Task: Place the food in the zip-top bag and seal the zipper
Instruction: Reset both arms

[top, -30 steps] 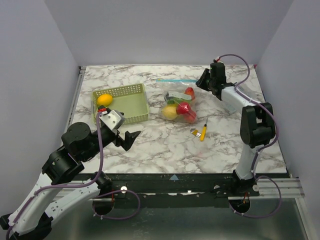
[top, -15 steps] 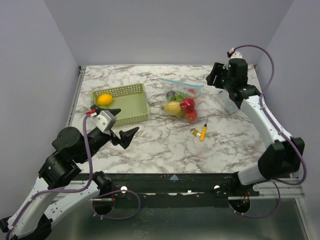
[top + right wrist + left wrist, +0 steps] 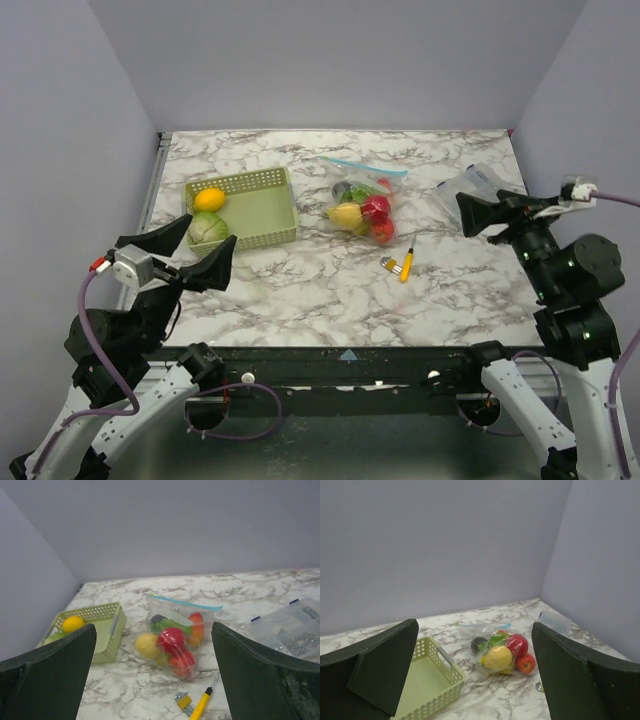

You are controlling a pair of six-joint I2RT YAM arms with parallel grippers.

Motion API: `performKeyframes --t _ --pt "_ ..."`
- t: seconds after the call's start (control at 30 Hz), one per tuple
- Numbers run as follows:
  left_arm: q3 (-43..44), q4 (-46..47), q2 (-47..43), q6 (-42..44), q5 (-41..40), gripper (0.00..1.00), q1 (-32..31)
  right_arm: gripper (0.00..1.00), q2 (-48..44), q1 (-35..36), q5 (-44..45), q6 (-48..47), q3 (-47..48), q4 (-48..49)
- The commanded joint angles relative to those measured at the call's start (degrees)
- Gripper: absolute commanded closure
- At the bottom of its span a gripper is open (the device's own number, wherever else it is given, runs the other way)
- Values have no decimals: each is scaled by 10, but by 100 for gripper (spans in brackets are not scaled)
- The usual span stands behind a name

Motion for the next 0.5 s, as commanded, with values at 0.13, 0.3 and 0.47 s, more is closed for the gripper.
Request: performKeyframes --t 0.13,0.3,0.47 --pt "-11 54 -20 -6 -84 1 3 0 -90 1 21 35 -19 -71" --pt "-9 55 -12 -6 -82 1 3 0 -119 1 50 41 -1 -98" --pt "-10 60 -1 2 -77 1 3 0 -140 1 32 32 5 -88"
